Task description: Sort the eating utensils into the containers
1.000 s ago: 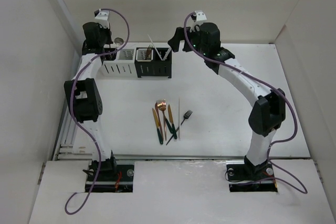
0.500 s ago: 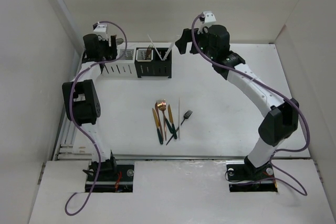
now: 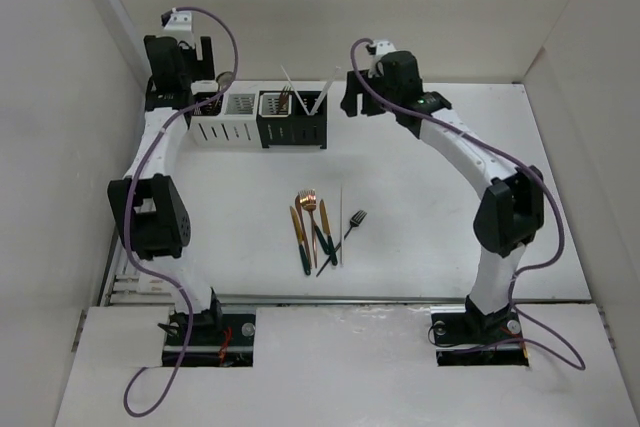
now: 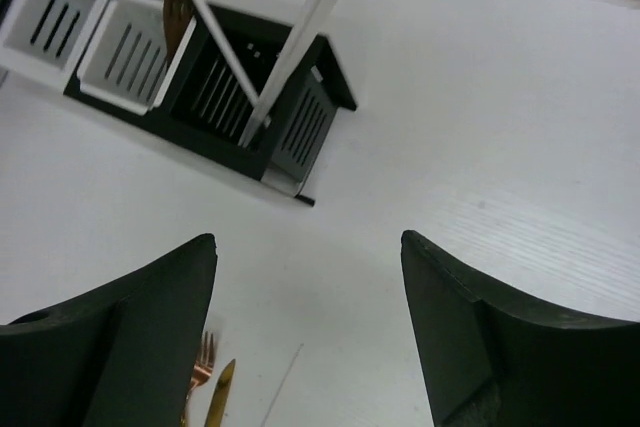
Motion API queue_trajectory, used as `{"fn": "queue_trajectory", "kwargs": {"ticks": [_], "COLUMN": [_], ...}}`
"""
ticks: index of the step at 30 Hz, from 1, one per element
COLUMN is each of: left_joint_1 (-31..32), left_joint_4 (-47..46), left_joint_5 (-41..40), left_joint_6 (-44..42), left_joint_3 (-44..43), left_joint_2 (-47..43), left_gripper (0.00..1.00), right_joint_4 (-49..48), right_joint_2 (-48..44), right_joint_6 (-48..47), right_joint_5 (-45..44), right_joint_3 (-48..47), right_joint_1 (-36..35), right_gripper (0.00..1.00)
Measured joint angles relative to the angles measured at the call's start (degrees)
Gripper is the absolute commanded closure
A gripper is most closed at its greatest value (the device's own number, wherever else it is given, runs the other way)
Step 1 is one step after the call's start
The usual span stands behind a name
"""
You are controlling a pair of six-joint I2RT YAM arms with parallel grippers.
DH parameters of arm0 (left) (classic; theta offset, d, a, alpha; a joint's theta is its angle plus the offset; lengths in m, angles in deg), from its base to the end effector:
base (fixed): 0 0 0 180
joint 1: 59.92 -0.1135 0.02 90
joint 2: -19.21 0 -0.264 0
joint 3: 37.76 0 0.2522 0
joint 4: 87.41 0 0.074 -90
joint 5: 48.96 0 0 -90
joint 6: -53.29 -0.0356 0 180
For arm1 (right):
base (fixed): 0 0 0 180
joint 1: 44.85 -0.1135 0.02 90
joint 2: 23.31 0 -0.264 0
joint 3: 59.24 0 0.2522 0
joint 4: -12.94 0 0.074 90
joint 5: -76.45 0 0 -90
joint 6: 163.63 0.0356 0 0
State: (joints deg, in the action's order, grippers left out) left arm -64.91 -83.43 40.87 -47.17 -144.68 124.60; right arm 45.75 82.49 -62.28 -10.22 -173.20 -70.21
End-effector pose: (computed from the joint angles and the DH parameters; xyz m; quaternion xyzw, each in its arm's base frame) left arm 0.4500 0.0394 0.3701 0.0334 0.7213 0.0941 0.6854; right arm 0.3977 0.1908 0.3576 -0.1182 0.8332 0.1931 0.5045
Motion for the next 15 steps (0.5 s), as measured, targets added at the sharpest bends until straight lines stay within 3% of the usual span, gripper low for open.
{"fn": "queue_trajectory", "kwargs": {"ticks": [4, 8, 13, 15], "left_joint_1": [4.07, 13.46, 27.74, 32.46], "left_joint_4": [2.99, 8.57, 15.5, 18.03], "left_joint_5": [-0.37, 2.03, 6.82, 7.98], "left_joint_6": [-1.03, -3.54, -3.21, -2.99], "left_joint_3": [1.29, 4.11, 15.78, 19.98], "left_joint_2": [-6.36, -12.09, -17.2, -17.42], "left_gripper": [0.2, 0.24, 0.26, 0.26], "right_joint_4": [-0.5, -1.4, -2.93, -2.32], "right_joint_2": [5.51, 5.53, -5.14, -11.72], "right_joint_6": [0.52, 2.86, 9.55, 12.81], "right_joint_5": [3.82, 4.13, -2.95, -6.19], "right_joint_3": [-0.63, 1.55, 15.13, 22.08], "right_joint_1": [-2.25, -3.48, -1.36, 1.33], "right_gripper": [0.19, 0.18, 0.29, 0.29]}}
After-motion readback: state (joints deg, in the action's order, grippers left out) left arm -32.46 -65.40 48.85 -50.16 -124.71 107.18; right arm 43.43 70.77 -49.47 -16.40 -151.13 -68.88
